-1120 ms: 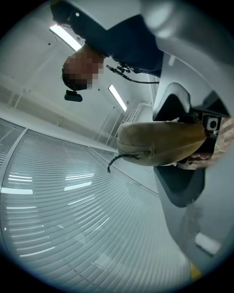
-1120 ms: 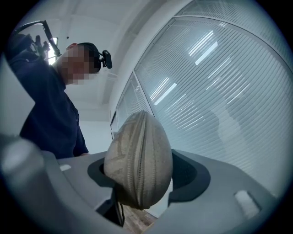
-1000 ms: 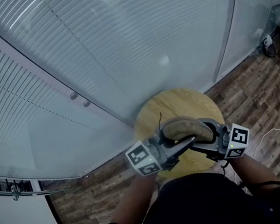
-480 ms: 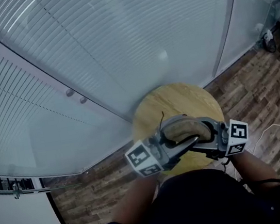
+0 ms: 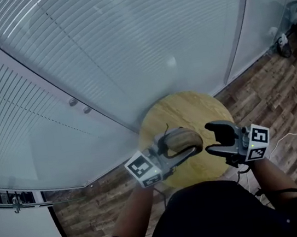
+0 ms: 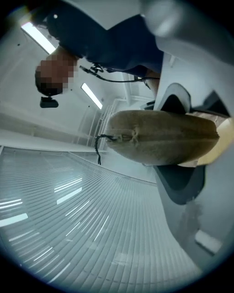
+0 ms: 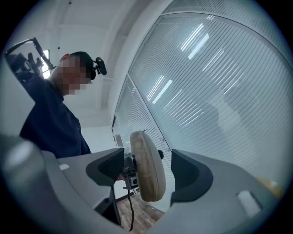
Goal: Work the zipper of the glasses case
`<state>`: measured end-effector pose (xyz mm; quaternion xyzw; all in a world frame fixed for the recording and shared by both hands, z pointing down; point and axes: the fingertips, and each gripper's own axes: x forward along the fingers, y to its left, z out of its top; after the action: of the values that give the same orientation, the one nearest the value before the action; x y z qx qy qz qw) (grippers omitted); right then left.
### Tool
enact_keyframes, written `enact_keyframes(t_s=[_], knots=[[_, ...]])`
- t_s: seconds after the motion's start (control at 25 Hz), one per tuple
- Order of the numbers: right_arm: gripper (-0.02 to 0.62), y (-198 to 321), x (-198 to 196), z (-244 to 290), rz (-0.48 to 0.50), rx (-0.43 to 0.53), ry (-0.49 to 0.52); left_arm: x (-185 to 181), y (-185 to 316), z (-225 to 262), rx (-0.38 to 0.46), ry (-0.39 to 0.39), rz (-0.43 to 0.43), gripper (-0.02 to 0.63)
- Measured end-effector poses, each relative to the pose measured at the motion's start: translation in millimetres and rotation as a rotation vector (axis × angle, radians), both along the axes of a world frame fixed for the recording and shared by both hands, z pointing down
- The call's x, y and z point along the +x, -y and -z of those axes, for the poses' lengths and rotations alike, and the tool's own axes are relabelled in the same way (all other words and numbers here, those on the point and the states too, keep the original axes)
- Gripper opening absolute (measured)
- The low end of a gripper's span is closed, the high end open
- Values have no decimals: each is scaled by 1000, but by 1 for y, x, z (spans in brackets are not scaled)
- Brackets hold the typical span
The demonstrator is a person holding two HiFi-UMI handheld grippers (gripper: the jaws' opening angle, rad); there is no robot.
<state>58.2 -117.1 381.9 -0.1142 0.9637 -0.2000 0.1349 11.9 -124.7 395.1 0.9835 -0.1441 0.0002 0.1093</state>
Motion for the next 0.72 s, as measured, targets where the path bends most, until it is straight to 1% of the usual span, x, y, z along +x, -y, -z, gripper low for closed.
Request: enact_keyframes(t_s=[0.08, 0.16, 0.2, 0.32, 0.4, 0.48, 0.6, 0.72], knots=[[329, 3, 2, 0, -5, -11, 6, -1, -5, -14, 8, 46, -38, 298], [324, 4, 2, 5, 13, -3, 3, 2, -15, -18, 17, 73, -114, 298], [315, 2, 0, 9, 44, 12, 0, 4, -22, -17, 20, 87, -160, 298], [311, -15, -11, 26, 213, 80, -22, 12, -44, -14, 48, 135, -296, 298], [307, -21, -14, 36, 283, 100, -25, 20, -57, -14, 64, 164, -355, 298], [295, -22, -15, 44, 319, 101, -21, 27, -65, -17, 65, 181, -383, 298], [284, -30, -25, 43, 383, 106, -47, 31, -70, -24, 71, 205, -404, 298], [275, -34, -36, 37, 434, 65, -50, 29, -75, -32, 80, 244, -426, 298]])
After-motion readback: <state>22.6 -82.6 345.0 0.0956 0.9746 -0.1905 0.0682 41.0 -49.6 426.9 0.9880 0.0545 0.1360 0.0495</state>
